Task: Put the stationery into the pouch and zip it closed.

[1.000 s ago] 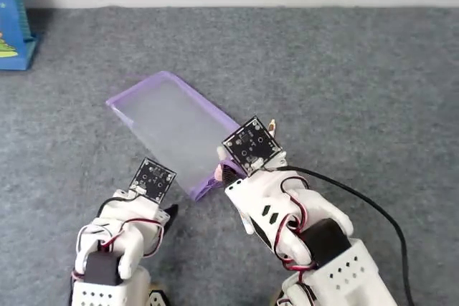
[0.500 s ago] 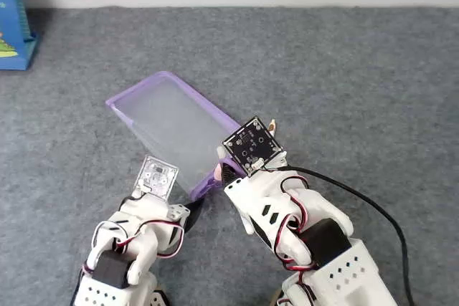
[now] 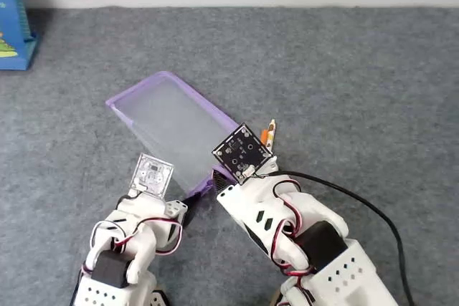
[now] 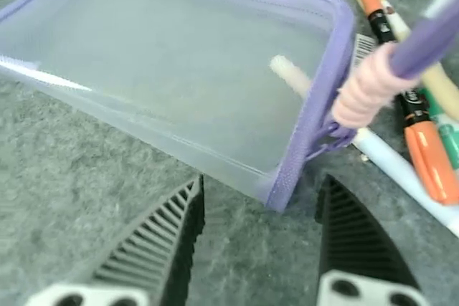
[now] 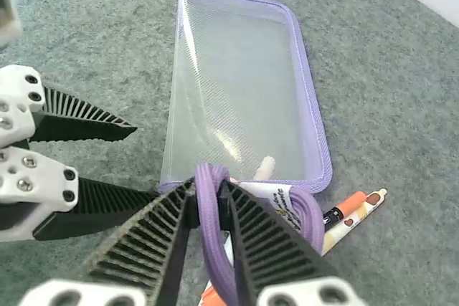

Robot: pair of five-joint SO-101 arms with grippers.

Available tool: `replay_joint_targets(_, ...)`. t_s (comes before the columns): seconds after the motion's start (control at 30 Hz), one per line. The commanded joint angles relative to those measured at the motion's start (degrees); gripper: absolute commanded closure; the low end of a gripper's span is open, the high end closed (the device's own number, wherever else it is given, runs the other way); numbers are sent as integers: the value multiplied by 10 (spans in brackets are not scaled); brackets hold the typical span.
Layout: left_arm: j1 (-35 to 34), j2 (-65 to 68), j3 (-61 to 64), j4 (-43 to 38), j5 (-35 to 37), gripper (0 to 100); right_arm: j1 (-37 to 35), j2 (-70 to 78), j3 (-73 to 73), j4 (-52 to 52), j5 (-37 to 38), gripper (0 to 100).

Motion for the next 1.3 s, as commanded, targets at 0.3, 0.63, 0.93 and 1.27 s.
replay_joint_targets(0.3, -23, -2, -69, 47, -22, 771, 42, -56, -6, 8, -4, 990)
replay_joint_targets(0.63, -25, -1, -118, 81, -38, 771, 43, -43, 9, 5, -4, 990)
replay_joint_targets(0.93, -22, 178, -249, 96, -37, 772, 43, -43, 18, 4, -2, 990)
replay_joint_targets(1.27, -18, 582, -393, 67, -39, 772, 44, -44, 18, 3, -4, 990)
